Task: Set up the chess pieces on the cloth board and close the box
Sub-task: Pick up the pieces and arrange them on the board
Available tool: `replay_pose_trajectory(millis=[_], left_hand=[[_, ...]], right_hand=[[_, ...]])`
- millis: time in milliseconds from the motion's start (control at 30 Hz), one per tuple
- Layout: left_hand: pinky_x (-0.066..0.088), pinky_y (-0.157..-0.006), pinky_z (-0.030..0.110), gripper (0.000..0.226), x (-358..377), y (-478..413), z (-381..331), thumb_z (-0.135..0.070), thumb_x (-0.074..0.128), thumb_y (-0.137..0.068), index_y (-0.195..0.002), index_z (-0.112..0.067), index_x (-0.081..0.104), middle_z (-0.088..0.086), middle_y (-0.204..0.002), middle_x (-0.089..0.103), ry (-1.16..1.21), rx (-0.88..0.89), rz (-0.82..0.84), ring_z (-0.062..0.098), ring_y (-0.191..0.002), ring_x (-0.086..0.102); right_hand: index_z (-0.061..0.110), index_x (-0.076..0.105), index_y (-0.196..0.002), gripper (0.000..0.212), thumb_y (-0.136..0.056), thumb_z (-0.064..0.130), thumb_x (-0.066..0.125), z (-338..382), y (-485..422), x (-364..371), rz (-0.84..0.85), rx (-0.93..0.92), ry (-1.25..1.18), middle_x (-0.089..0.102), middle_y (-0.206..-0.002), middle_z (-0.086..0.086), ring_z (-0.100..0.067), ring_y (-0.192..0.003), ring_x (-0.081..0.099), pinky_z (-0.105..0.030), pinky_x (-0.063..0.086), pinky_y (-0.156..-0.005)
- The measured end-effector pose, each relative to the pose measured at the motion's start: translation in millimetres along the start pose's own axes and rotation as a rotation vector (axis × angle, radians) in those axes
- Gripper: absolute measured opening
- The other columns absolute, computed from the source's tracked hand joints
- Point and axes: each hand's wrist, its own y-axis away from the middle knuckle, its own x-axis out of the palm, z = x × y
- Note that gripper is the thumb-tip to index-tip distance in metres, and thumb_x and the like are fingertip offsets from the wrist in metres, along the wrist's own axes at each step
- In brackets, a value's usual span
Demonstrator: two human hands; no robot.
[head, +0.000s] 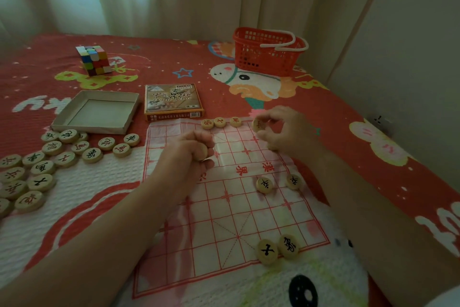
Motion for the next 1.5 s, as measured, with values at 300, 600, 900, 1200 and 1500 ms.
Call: replay_pose_trajectory(millis=[300, 600, 900, 1200, 1500], left_hand=[[0.058, -0.075, 0.029, 0.035, -5, -5, 4, 0.021, 0.033, -0.084, -0.083, -0.003, 0.058, 0.013, -0.094, 0.062, 0.144, -0.049, 0.016, 0.02, -0.087, 0.066], [0.055, -0.078, 0.026, 0.052, -4, -3, 5, 0.029, 0.025, -0.075, -0.1, 0.002, 0.062, 0.016, -0.1, 0.067, 0.173, -0.075, 0.158, 0.021, -0.089, 0.069], [0.056, -0.063, 0.016, 0.018, -3, 6, 4, -0.004, 0.049, -0.085, -0.095, -0.002, 0.065, 0.01, -0.083, 0.072, 0.034, -0.084, 0.298, 0.012, -0.074, 0.071], [0.055, -0.05, 0.02, 0.032, -2, 7, 3, -0.024, 0.04, -0.095, -0.092, -0.001, 0.063, 0.009, -0.072, 0.073, 0.039, -0.125, 0.271, 0.017, -0.061, 0.071], [0.053, -0.047, 0.02, 0.037, -1, 6, 5, -0.031, 0.05, -0.078, -0.093, 0.0, 0.062, 0.006, -0.072, 0.071, -0.069, -0.087, 0.319, 0.013, -0.052, 0.065]], right_hand=[[0.026, 0.064, -0.104, 0.028, -0.076, 0.033, 0.067, -1, -1, 20, 0.334, -0.011, 0.231, 0.06, -0.105, 0.001, -0.011, -0.097, 0.042, -0.033, 0.035, -0.086], [0.019, 0.066, -0.105, 0.037, -0.069, 0.025, 0.068, 30, 6, 21, 0.155, -0.279, -0.081, 0.066, -0.101, 0.002, -0.017, -0.088, 0.057, -0.03, 0.045, -0.079], [0.013, 0.072, -0.089, 0.017, -0.073, 0.016, 0.071, 33, 10, 32, 0.064, -0.403, -0.122, 0.066, -0.086, 0.0, -0.016, -0.082, 0.059, -0.032, 0.047, -0.075], [0.01, 0.066, -0.106, 0.04, -0.068, 0.019, 0.075, 32, 17, 27, 0.065, -0.365, -0.203, 0.063, -0.092, 0.008, -0.004, -0.071, 0.056, -0.004, 0.038, -0.067], [0.006, 0.067, -0.101, 0.039, -0.065, 0.016, 0.079, 32, 17, 26, 0.053, -0.427, -0.213, 0.067, -0.094, -0.003, -0.006, -0.075, 0.056, -0.005, 0.038, -0.069]])
